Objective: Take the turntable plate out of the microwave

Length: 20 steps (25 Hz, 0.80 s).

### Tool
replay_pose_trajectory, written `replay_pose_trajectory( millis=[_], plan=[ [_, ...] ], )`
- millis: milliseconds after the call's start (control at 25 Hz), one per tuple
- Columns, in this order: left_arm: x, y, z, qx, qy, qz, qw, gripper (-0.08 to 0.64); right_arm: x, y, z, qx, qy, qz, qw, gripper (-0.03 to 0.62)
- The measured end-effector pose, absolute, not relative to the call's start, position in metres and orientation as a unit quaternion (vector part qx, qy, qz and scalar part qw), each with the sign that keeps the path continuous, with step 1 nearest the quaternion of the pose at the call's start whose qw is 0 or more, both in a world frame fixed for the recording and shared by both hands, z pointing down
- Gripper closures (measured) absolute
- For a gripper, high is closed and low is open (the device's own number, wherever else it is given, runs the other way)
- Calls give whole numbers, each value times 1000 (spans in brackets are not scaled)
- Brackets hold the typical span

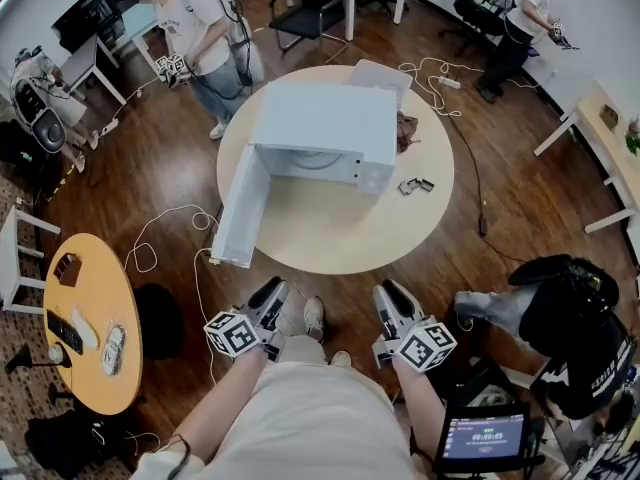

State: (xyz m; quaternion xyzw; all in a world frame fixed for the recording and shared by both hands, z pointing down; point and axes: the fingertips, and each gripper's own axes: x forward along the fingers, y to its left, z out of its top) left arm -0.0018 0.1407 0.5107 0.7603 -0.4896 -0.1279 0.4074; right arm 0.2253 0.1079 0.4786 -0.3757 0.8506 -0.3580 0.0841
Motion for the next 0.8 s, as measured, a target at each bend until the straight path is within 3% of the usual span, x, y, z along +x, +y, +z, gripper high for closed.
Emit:
replay_pose_trajectory(
  millis=[800],
  plan=[
    [-28, 61, 513, 788, -452, -110, 404, 434, 191, 49, 476, -406, 841, -350, 72, 494]
  ],
)
